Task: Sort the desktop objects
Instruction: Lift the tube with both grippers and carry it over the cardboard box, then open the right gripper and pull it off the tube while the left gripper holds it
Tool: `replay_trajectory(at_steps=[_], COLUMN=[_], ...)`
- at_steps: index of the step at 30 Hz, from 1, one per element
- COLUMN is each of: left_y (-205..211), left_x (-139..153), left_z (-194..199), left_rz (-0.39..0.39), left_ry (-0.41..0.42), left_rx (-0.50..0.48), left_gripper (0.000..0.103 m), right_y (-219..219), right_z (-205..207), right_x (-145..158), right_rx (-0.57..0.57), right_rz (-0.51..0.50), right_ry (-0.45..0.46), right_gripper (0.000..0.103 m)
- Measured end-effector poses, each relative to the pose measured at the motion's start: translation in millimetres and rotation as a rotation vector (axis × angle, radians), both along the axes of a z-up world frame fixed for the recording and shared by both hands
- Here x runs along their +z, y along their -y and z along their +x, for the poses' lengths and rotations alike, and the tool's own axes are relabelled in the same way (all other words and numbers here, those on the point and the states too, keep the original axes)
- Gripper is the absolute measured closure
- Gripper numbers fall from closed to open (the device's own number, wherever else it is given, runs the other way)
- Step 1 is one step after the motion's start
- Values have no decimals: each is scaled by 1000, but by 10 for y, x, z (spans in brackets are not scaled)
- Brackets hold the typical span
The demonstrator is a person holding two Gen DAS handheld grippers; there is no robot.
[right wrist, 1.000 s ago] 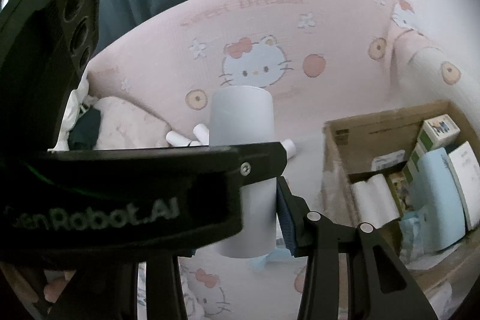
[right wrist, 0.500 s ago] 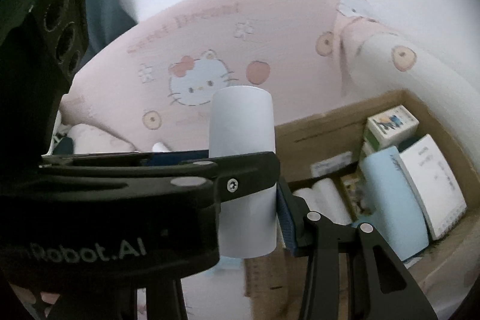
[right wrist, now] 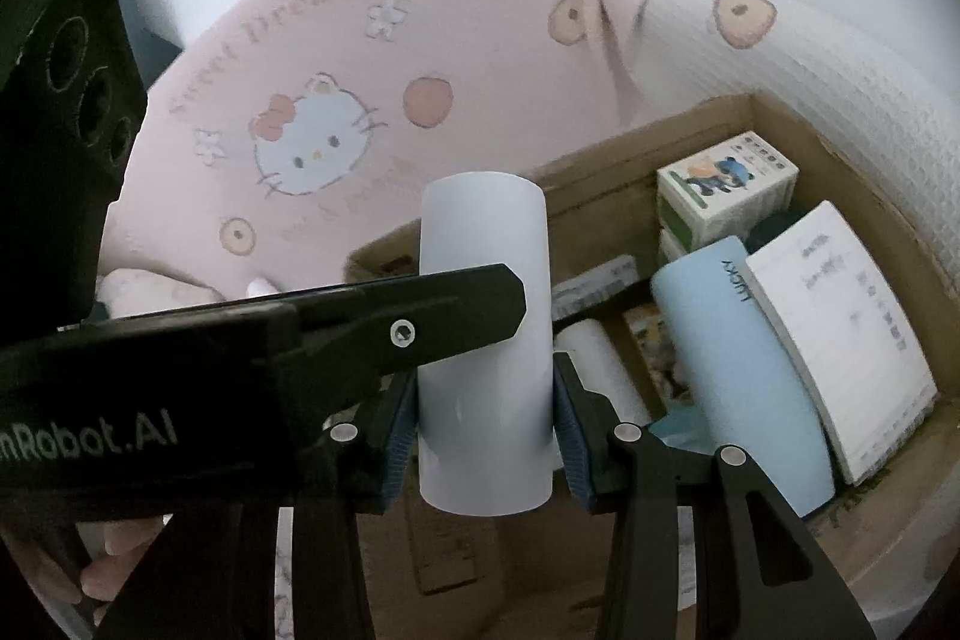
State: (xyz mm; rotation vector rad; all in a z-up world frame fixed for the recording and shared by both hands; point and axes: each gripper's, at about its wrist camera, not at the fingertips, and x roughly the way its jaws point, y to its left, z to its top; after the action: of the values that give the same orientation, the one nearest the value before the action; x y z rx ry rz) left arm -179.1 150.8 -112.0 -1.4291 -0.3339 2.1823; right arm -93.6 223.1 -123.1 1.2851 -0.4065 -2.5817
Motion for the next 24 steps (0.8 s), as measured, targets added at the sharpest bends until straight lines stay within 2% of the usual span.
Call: replay_trajectory(at_steps=[5, 10, 13, 18, 24], left_y=[0, -56, -77, -53, -25], left_x=[-117, -145, -236, -282, -368], left_z=[-108, -107, -135, -127, -172], left_rz=[45, 33, 57, 75, 105], left_ry=[84, 105, 178, 186, 214], left_rx=[25, 27, 1, 40, 61], left_gripper=[59, 59, 55, 55, 56], right_y=[-69, -77, -98, -109, -93], right_z=[-80, -102, -115, -140, -215], right_x=[-76, -127, -158, -179, -227], right_rx=[-9, 17, 21, 25, 51], right_rz=[4, 35, 40, 39, 84], right_ry=[30, 44, 52, 61, 96], right_gripper=[63, 63, 63, 63, 63])
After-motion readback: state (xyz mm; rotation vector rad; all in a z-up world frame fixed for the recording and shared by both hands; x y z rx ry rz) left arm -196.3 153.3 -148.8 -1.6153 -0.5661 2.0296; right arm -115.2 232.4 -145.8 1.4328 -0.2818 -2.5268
